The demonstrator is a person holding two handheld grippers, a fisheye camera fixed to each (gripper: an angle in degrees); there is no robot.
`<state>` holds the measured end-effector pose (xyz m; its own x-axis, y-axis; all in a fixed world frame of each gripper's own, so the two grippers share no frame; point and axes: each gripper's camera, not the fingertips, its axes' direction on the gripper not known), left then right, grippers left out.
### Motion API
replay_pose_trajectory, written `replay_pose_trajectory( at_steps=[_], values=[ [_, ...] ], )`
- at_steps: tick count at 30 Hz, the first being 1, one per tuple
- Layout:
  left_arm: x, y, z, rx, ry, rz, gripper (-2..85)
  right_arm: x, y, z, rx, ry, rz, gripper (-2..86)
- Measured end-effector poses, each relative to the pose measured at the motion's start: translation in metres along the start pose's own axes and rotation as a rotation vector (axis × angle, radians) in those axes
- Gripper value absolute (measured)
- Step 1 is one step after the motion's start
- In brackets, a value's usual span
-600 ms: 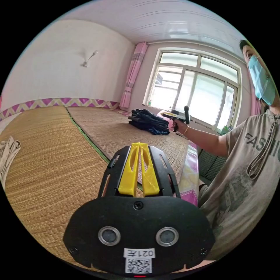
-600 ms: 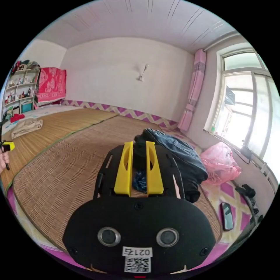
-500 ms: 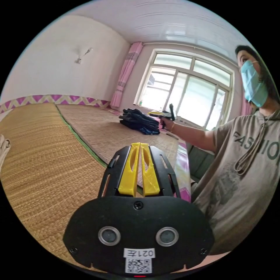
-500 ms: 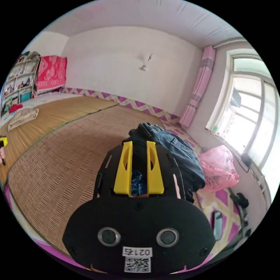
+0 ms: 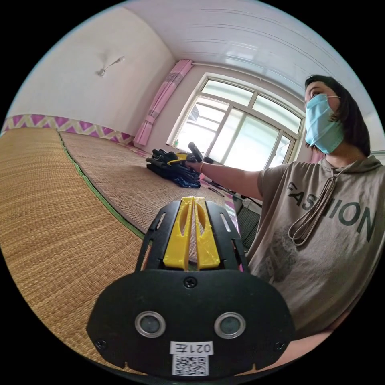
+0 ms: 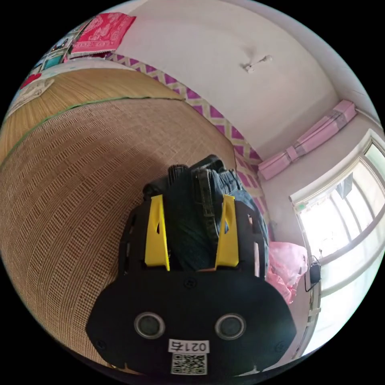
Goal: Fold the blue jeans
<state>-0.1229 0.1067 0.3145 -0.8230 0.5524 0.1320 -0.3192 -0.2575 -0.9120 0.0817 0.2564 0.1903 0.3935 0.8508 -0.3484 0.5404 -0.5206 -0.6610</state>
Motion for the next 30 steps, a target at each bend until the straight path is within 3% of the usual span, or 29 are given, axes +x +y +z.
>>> replay_pose_trajectory(
  at_steps=[7, 14, 19, 24, 30],
  values=[
    [-0.007, 0.0, -0.013, 0.006, 0.008, -0.012, -0.9, 0.055, -0.008, 0.0, -0.045, -0.167, 0.245, 8.1],
    [-0.011, -0.001, -0.027, 0.018, 0.008, -0.005, -1.0, 0.172, 0.036, -0.054, 0.147, -0.357, 0.66, 7.6],
    [-0.015, -0.001, -0.04, 0.053, -0.005, -0.013, -1.0, 0.206, 0.034, -0.125, 0.255, -0.39, 0.664, 7.3],
    [-0.019, 0.003, -0.054, 0.112, -0.028, -0.083, -1.0, 0.172, -0.016, -0.178, 0.284, -0.516, 0.648, 7.3],
    [0.03, -0.004, -0.095, 0.135, 0.019, -0.073, -1.0, 0.009, -0.105, -0.19, 0.185, -0.544, 0.382, 7.3]
  ],
)
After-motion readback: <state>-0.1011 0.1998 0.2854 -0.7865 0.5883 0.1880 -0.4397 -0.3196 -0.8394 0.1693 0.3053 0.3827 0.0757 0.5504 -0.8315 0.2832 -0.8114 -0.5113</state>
